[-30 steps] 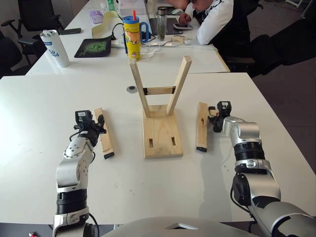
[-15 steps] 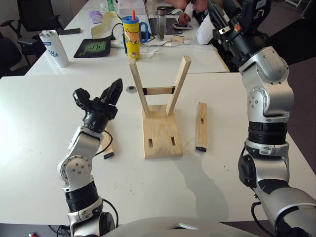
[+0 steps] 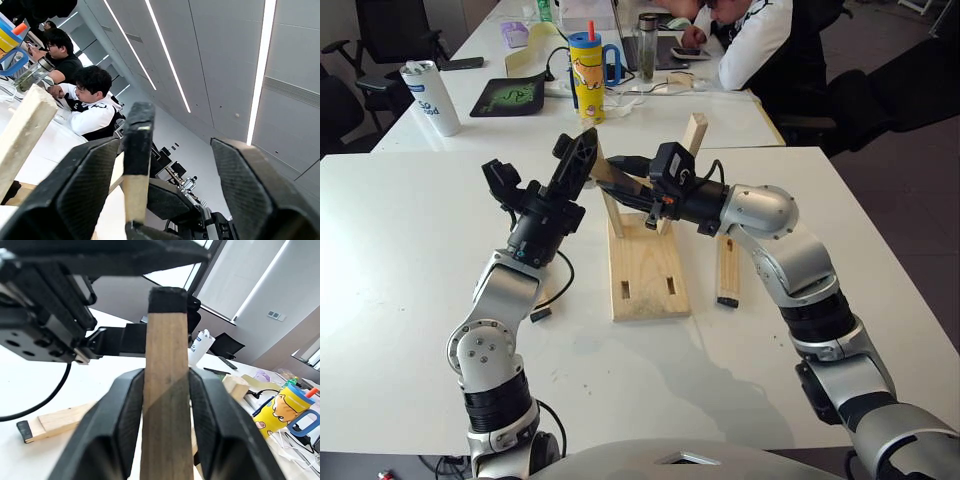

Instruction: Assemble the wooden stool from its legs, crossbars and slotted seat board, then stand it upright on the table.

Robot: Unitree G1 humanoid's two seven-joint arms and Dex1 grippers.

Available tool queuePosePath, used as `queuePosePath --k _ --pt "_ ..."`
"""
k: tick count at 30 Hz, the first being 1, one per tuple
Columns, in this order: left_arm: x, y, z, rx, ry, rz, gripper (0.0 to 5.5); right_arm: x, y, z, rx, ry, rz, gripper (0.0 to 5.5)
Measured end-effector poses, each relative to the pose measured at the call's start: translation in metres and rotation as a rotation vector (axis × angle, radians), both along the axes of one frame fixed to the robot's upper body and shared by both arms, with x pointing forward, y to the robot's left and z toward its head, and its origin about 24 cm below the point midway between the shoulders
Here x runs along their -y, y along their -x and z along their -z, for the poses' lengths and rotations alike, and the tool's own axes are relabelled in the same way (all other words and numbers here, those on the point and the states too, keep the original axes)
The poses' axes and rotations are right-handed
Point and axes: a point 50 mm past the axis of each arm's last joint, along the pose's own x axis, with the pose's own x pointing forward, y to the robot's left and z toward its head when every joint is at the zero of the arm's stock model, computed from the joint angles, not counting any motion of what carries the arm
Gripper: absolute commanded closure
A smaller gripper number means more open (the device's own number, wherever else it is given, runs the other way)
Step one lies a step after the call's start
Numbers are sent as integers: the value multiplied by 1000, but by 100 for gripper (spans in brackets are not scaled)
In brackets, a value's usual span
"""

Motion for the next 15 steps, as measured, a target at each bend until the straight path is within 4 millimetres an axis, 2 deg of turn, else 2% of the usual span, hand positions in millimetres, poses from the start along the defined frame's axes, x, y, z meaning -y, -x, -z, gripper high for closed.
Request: queuePosePath --k 15 --pt "-10 -5 -1 -2 -29 -40 491 -2 3 1 -33 -13 -20 419"
